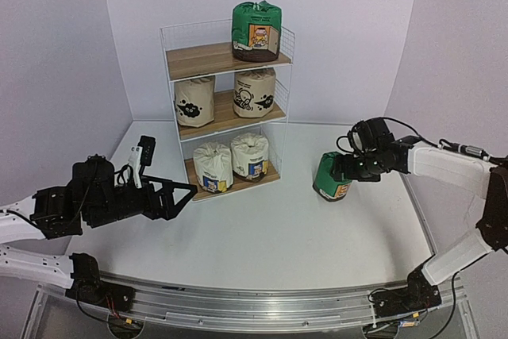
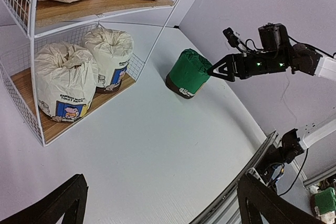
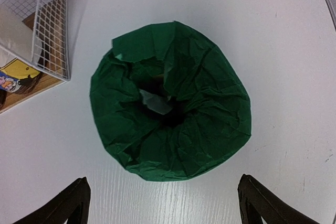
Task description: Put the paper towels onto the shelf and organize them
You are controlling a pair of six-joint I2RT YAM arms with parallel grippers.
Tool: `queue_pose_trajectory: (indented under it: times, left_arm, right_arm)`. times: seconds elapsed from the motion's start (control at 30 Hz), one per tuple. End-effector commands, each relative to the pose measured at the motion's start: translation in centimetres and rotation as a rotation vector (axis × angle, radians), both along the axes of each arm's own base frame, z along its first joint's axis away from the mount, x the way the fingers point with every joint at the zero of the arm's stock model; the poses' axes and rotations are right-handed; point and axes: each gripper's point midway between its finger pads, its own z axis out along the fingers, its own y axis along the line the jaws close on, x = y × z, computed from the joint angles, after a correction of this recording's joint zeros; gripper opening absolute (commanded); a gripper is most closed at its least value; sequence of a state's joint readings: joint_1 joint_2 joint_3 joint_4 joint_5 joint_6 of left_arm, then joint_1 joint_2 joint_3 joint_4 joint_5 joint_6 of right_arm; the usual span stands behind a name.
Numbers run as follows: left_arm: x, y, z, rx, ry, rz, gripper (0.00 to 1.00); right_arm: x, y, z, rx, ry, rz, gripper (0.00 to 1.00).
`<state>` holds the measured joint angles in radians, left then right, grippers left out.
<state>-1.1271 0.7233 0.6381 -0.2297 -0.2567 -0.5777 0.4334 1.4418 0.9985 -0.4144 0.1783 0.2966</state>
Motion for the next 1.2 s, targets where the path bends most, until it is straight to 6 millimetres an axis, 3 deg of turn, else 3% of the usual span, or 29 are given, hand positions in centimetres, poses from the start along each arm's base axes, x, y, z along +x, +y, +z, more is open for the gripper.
queue_pose_trajectory:
  times: [0.0,0.17,0.3,0.57,0.97,1.17]
  left_arm:
    - [0.0,-0.6,0.6,-0.041,-0.010,-0.012,1.00]
    - [0.1,-1.0,0.3,-0.039,-0.013,-0.013,1.00]
    - [0.2,-1.1,0.1,-0.043,-0.011,-0.013,1.00]
    - [0.3,-0.8,-0.2,-0.039,0.010,0.009,1.00]
    - [0.3,-0.2,-0.3,-0.040,0.012,0.023,1.00]
    - [0.4,-0.6,-0.3,-0.027,0.010,0.016,1.00]
  right_arm:
    - [1.8,-1.7,1.1,0.060,-0.034,-0.177,0.93]
    - [2.4,-2.6,3.1,0.145,-0.079,-0.344,0.90]
    - [2.7,-2.9,3.2,0.201,-0.072,-0.448,0.83]
    - [4.3,-3.5,1.0,0.118,-0.009,-0.527,0.74]
    - [2.3,-3.3,-3.7,0.067,0.179,-0.517,0.71]
    - [3.2,-2.5,-5.4,0.056,0.223,-0.500,0.67]
